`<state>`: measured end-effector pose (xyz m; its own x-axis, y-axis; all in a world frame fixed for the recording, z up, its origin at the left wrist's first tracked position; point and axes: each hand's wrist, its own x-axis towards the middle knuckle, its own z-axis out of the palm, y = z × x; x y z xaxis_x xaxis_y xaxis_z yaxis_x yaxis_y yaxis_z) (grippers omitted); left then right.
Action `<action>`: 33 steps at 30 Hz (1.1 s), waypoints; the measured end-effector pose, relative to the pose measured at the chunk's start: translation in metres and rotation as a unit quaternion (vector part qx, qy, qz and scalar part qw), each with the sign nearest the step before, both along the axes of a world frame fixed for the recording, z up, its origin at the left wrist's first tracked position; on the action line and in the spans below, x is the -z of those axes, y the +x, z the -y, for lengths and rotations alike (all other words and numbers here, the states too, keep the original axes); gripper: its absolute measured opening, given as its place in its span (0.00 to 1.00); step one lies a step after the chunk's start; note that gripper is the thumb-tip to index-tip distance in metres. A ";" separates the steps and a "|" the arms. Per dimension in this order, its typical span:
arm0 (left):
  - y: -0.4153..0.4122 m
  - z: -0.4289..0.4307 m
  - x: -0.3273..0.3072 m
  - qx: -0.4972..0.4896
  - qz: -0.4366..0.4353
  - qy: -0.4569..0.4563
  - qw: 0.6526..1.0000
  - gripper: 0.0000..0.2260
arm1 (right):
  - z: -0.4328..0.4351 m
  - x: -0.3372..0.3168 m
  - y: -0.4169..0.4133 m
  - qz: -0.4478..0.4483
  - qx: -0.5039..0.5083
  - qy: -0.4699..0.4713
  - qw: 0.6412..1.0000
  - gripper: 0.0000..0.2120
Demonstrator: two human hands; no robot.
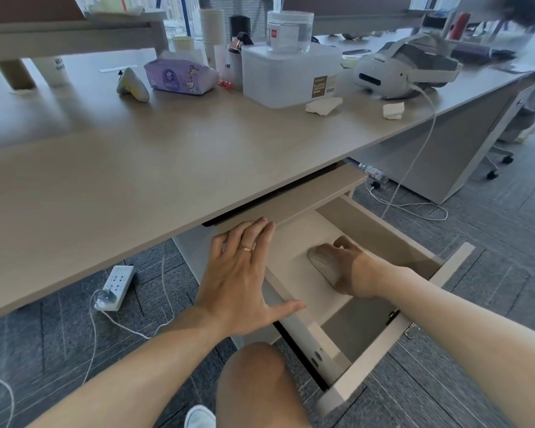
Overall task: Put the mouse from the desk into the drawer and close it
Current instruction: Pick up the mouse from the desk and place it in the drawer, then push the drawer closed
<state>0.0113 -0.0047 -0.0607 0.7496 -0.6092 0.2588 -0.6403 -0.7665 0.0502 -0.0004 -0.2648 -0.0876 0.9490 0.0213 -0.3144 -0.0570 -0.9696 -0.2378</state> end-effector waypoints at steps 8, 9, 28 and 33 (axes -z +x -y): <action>0.002 0.000 0.002 -0.001 -0.001 0.003 1.000 0.57 | -0.001 -0.008 -0.003 0.056 0.018 -0.011 0.998 0.37; 0.002 0.000 0.002 -0.004 -0.001 0.007 1.000 0.57 | -0.002 -0.015 -0.008 0.085 0.014 -0.002 0.996 0.36; -0.015 0.009 -0.022 -0.057 -0.059 0.100 0.992 0.64 | -0.020 -0.017 -0.157 0.232 0.474 0.427 0.735 0.49; -0.019 0.013 -0.038 -0.061 -0.112 0.090 0.988 0.65 | -0.026 -0.014 -0.158 0.118 0.492 0.621 0.599 0.30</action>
<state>-0.0076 -0.0172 -0.0231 0.8464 -0.5320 -0.0259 -0.5310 -0.8466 0.0357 -0.1587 -0.2383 -0.0733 0.7084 -0.5076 -0.4904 -0.2777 0.4383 -0.8548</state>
